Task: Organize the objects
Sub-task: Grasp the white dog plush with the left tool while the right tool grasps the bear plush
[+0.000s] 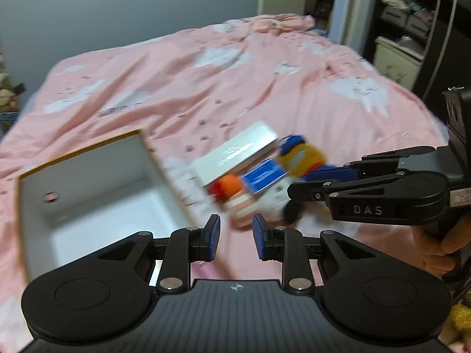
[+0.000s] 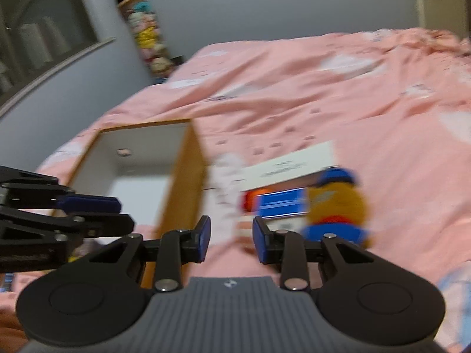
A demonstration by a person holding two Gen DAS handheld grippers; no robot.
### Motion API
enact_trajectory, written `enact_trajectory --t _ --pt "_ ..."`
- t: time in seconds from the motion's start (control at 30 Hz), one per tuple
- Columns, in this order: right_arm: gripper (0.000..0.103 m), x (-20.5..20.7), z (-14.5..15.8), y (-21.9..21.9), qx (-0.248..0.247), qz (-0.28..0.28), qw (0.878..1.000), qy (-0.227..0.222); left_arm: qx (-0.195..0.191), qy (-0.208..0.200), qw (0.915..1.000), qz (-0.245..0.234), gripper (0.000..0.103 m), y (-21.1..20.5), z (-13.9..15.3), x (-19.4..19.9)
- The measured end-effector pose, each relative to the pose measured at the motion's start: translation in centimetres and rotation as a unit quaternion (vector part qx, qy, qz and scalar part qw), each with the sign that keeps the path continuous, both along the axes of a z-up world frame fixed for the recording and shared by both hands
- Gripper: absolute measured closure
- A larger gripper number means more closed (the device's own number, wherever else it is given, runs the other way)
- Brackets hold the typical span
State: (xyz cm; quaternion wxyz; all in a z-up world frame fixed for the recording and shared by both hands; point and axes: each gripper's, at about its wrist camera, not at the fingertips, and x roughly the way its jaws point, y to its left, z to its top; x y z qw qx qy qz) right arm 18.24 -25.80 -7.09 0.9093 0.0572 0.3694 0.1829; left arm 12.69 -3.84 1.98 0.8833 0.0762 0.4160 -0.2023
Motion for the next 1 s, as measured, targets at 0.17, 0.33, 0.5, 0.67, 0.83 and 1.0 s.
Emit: enact_trajectory --t 0.17,0.33,0.5,0.67,0.83,1.0 --pt "0.069 0.9 0.1 -3.4 -0.012 -0.050 0.999 -0.003 -0.040 0.027 0.9988 0.004 0.072 -1.7 -1.7 2.5" --pt "0.069 2.9 -1.4 -6.1 0.005 -0.083 0.996 0.033 -0.031 0.038 0.9988 -0.004 0.072 -3.2 -3.9 4.4" --pt "0.068 4.3 -3.5 -6.8 0.010 -0.087 0.994 0.059 0.082 0.020 0.9899 -0.113 0.072 -5.9 -6.1 5.0" --pt "0.060 5.6 -4.7 -7.2 0.018 -0.090 0.993 0.071 0.156 0.014 0.9683 -0.195 0.060 -7.3 -8.2 5.9" --pt "0.050 6.3 -6.1 -8.1 0.037 -0.089 0.991 0.088 0.235 -0.015 0.9323 -0.274 0.052 -9.2 -10.2 5.6" --pt "0.047 6.9 -7.1 -9.1 0.071 -0.088 0.988 0.103 0.294 -0.049 0.8977 -0.324 0.046 -10.7 -12.6 4.5"
